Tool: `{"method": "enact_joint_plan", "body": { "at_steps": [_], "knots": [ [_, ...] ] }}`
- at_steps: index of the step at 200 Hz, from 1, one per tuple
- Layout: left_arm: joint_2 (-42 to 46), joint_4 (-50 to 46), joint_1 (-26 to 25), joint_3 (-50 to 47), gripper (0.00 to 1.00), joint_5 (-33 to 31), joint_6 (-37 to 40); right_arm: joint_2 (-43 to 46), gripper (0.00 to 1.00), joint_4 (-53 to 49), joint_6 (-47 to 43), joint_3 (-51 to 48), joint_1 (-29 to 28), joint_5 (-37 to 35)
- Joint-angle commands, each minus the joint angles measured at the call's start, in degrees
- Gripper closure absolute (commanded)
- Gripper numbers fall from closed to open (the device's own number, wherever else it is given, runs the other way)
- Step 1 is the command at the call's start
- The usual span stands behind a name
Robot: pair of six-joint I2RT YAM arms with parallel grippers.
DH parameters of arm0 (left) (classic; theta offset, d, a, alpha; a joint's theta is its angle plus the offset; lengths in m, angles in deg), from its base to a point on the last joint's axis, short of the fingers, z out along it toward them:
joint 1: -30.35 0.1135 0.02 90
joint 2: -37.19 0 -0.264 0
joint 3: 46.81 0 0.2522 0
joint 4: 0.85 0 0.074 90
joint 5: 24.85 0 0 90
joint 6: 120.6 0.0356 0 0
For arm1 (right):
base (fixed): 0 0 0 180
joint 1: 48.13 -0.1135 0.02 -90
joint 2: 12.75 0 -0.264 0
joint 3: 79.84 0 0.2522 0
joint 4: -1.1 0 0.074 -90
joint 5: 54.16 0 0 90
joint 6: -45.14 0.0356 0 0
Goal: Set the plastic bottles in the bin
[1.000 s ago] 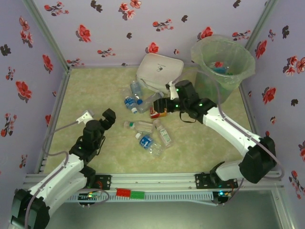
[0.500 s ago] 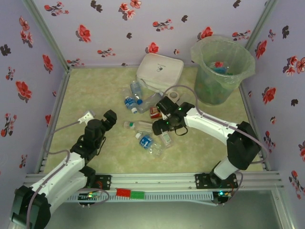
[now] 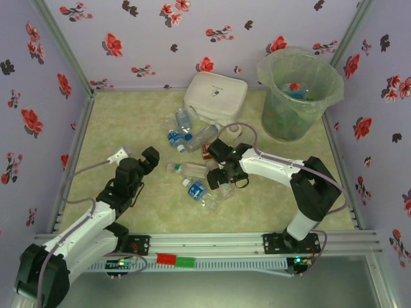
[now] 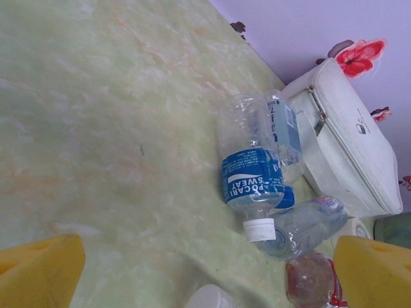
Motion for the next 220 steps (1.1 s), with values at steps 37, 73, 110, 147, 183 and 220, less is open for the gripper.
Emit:
{"method": "enact_joint_plan", "body": {
  "at_steps": [37,73,110,147,183,220],
  "knots": [
    [1.94,0.11,0.68,-0.03,0.0,0.26,-0.29,-3.29,0.29,4.03,2.45,-2.26,-0.36,-0.52],
    [1.85,0.38,0.79,-0.23,0.0,0.29,-0.49,-3.34,0.41,4.52,2.29,-2.64,-0.42,-0.48],
    [1.87,0.38,0.78,-0.25,0.0,0.27,-0.51,-0.18,0.48,5.24,1.67,-2.45,-0.41,0.17],
    [1.94,0.52,0.88,-0.47,0.0,0.36,-0.4,5.98,0.5,7.82,0.24,-2.21,-0.27,1.35],
    [1.85,1.38,0.81,-0.85,0.0,0.4,-0.49,13.29,0.5,14.1,-1.84,-0.89,2.18,2.07],
    [1.36,2.42,0.83,-0.45,0.0,2.7,1.36,17.67,0.49,20.17,-5.32,3.93,8.29,3.03]
  ]
}}
